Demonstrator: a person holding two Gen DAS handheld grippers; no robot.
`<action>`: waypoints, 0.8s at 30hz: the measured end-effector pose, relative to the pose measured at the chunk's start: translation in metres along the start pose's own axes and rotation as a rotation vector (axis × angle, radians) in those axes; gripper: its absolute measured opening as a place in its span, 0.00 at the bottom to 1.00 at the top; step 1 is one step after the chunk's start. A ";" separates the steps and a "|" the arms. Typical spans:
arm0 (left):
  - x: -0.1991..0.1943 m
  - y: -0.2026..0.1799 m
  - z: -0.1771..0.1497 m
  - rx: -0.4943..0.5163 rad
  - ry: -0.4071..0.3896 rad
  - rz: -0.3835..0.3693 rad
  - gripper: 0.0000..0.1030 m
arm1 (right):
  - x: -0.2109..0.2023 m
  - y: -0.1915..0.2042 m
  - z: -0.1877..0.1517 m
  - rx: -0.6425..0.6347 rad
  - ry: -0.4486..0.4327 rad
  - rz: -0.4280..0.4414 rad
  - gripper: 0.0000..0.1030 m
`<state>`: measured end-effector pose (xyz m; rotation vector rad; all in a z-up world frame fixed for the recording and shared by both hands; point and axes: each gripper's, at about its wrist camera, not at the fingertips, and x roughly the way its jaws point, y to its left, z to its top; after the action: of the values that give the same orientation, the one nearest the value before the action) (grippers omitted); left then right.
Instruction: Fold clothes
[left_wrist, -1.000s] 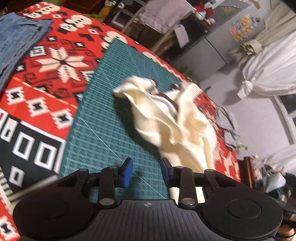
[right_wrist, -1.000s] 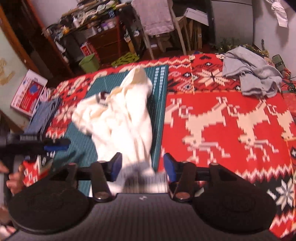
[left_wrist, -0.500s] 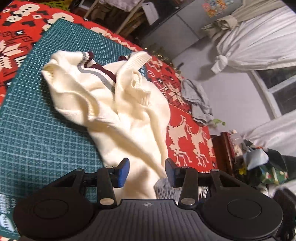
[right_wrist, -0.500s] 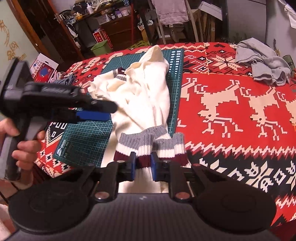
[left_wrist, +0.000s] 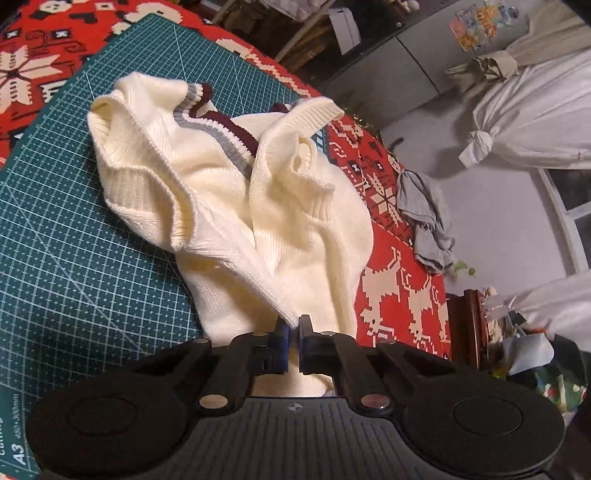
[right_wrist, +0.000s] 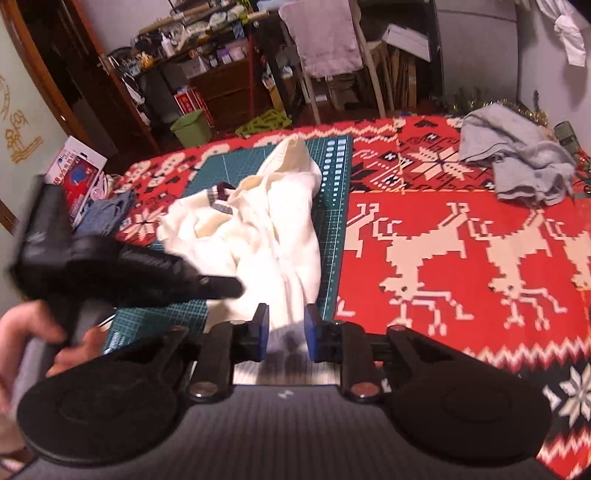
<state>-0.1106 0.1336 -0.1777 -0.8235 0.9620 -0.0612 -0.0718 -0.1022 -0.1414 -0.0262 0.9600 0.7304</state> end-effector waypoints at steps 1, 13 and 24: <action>-0.003 0.001 -0.001 0.003 -0.004 -0.003 0.04 | 0.009 0.001 0.003 -0.005 0.012 -0.001 0.25; -0.044 0.029 0.008 -0.039 -0.092 0.009 0.04 | 0.055 0.004 0.019 0.012 0.027 -0.037 0.04; -0.058 0.058 0.070 -0.062 -0.198 0.096 0.04 | 0.080 -0.002 0.071 0.041 -0.030 -0.074 0.04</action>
<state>-0.1100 0.2386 -0.1536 -0.8229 0.8176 0.1315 0.0102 -0.0355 -0.1597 -0.0151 0.9406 0.6416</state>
